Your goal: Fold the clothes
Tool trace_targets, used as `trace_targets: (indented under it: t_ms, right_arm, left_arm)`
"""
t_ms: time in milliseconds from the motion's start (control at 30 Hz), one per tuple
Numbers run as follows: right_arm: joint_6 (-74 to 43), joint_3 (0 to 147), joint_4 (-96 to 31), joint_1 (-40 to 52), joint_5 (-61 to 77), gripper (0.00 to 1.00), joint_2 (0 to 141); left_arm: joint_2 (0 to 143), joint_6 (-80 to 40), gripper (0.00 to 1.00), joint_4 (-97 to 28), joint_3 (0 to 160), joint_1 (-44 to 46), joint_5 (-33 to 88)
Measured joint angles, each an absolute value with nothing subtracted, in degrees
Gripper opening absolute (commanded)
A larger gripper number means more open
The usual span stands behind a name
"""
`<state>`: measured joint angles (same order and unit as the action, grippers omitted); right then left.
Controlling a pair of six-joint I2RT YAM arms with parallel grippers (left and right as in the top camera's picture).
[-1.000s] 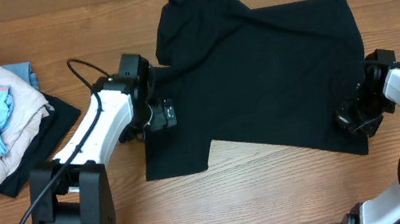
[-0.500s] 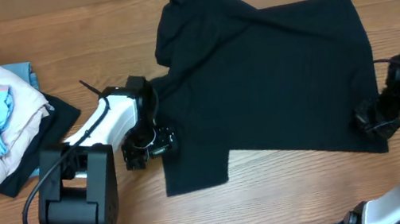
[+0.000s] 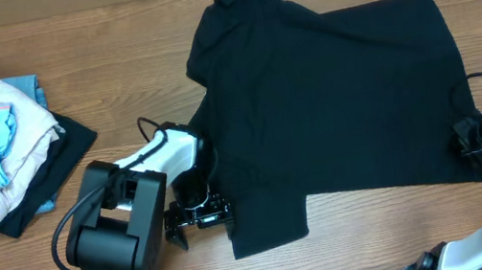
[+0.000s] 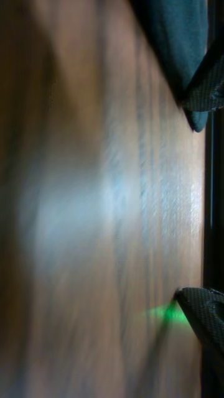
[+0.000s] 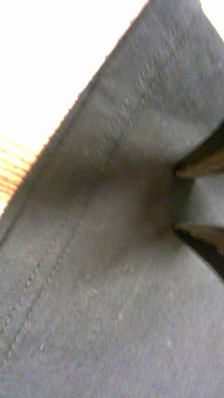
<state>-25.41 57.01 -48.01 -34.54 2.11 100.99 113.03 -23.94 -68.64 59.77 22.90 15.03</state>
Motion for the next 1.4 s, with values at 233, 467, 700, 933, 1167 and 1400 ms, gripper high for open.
trace_targets:
  t_ms: [233,467,700,933,1167,1400]
  right_arm:
    - [-21.87,68.69,-57.25,-35.27,4.93,0.54,101.80]
    - [-20.99,77.10,-58.76,-35.24,8.51,1.00,101.80]
    - [-21.02,77.12,-58.35,-35.22,9.26,1.00,101.80]
    - [-20.97,77.12,-58.24,-35.22,9.65,1.00,101.80]
    - [-20.99,77.12,-58.33,-35.22,9.65,1.00,101.80]
    - [-20.99,77.12,-58.30,-35.22,9.65,1.00,101.80]
  left_arm:
    - [108.90,-24.12,0.72,-70.19,58.72,26.28,19.77]
    - [91.44,-24.29,1.00,-66.87,79.42,26.13,14.31]
    - [93.27,-20.29,0.99,-31.11,84.23,21.26,-0.16]
    - [112.68,-14.28,0.77,-11.00,84.55,15.70,-3.60]
    - [128.18,-13.06,0.73,3.09,84.58,12.29,2.92]
    - [130.96,-12.60,0.72,3.46,84.90,11.20,3.88]
